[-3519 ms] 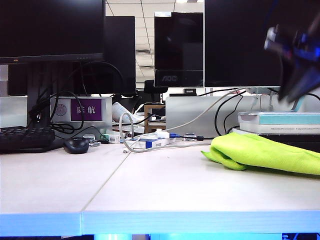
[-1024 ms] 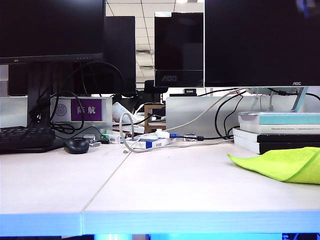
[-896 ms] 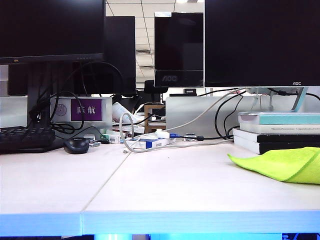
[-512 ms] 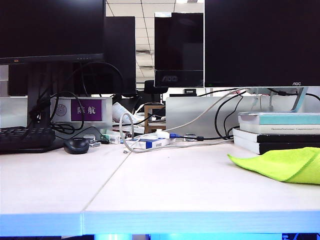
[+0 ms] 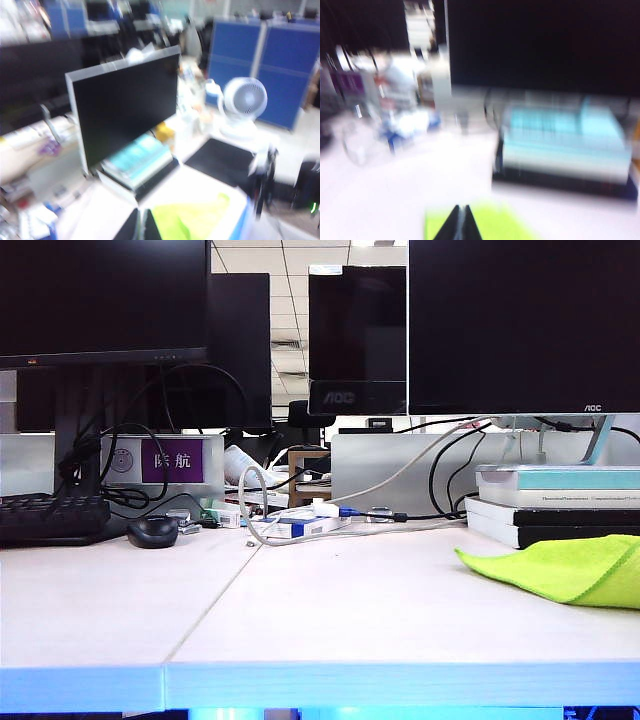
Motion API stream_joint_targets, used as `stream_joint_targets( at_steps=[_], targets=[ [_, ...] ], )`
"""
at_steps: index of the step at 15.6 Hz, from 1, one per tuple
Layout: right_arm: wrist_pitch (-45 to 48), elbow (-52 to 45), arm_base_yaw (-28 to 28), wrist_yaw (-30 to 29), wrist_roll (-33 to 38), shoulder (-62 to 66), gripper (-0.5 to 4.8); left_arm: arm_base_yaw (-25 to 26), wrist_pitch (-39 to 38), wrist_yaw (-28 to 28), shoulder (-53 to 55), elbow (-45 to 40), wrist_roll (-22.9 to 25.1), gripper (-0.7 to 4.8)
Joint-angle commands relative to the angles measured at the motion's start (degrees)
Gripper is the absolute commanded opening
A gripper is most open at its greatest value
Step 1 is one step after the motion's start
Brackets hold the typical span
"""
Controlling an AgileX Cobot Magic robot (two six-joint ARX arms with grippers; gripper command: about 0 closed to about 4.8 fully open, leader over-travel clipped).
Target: Wipe the table from left to right using the rag.
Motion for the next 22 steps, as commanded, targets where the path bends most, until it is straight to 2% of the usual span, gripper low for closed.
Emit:
stream_joint_targets(
  at_steps=[1, 3, 5, 6, 8, 13, 14, 15, 17, 19, 20, 21, 22],
  targets=[
    [-1.5, -8.8, 0.1, 0.6, 0.3, -7.4, -0.05, 0.0, 0.0, -2.1, -2.8, 0.2, 0.7, 0.19],
    [-2.5, -11.9, 0.1, 0.0, 1.2, -10.2, -0.05, 0.0, 0.0, -2.5, -3.8, 0.2, 0.5, 0.19],
    [-6.9, -14.1, 0.1, -8.2, 10.2, -13.0, -0.05, 0.0, 0.0, -2.8, -5.2, 0.2, 0.5, 0.2],
    [-9.4, -14.4, 0.1, -12.4, 10.3, -13.1, -0.05, 0.0, 0.0, -6.0, -6.0, 0.2, 0.0, 0.2],
    [-10.3, -14.6, 0.1, -12.9, 10.3, -13.1, -0.05, 0.0, 0.1, -12.0, -6.5, 0.4, -0.9, 0.2],
    [-10.4, -14.6, 0.1, -12.9, 10.3, -13.1, -0.05, 0.0, 3.4, -11.7, -6.5, 0.6, -4.4, 0.2],
    [-10.4, -14.6, 0.1, -12.9, 10.3, -13.1, -0.05, 0.0, 6.5, -14.0, -7.6, -0.3, -5.3, 0.19],
    [-10.5, -14.6, 0.1, -12.9, 10.3, -13.1, -0.05, 0.0, 9.2, -19.0, -8.8, -1.6, -3.3, 0.19],
    [-10.4, -14.6, 0.1, -12.9, 10.3, -13.1, -0.05, 0.0, 15.3, -20.5, -12.0, -9.1, -2.6, 0.19],
    [-10.4, -14.6, 0.1, -12.9, 10.3, -13.1, -0.05, 0.0, 27.4, -20.5, -18.5, -24.3, -1.8, 0.19],
    [-10.4, -14.6, 0.1, -12.9, 10.3, -13.1, -0.05, 0.0, 36.6, -20.5, -23.5, -36.3, -1.6, 0.19],
    [-10.4, -14.6, 0.1, -12.9, 10.3, -13.1, -0.05, 0.0, 42.3, -20.6, -27.4, -45.7, -1.6, 0.19],
    [-10.4, -14.6, 0.1, -12.9, 10.3, -13.1, -0.05, 0.0, 44.5, -20.6, -30.0, -51.9, -1.6, 0.19]
  ],
)
